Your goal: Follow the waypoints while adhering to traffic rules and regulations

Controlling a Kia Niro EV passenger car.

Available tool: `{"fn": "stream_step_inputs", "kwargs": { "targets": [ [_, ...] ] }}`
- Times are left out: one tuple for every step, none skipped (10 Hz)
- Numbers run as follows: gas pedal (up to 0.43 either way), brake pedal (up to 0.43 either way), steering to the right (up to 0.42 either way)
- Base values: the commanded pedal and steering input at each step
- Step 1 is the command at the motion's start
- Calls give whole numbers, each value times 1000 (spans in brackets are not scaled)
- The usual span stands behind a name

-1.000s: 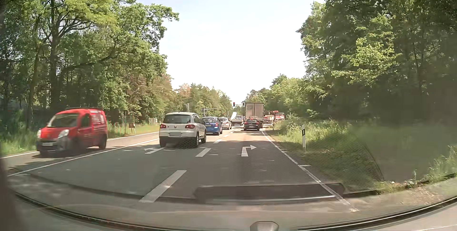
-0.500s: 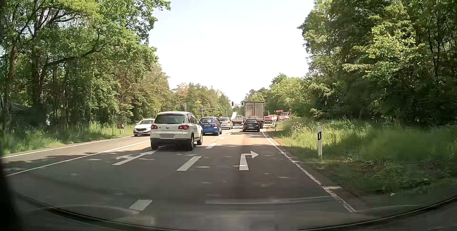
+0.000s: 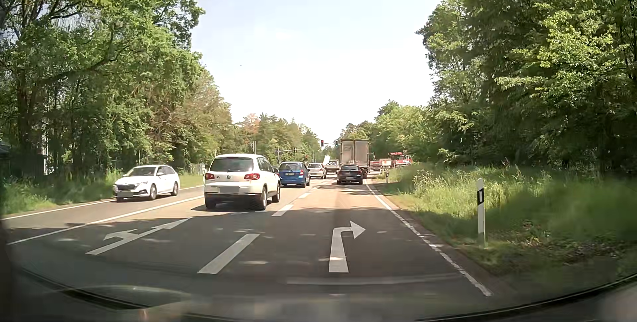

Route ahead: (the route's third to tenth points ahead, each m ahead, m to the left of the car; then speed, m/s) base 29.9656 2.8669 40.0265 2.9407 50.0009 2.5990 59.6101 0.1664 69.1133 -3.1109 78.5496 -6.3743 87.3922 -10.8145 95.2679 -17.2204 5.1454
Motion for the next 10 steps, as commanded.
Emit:
{"fn": "stream_step_inputs", "kwargs": {
  "targets": [
    [28, 18, 8],
    [28, 24, 7],
    [28, 24, 7],
    [39, 24, 8],
    [39, 18, 8],
    [47, 18, 8],
    [47, 18, 8],
    [59, 24, 8],
    [59, 18, 8],
    [59, 24, 8]
  ]
}}
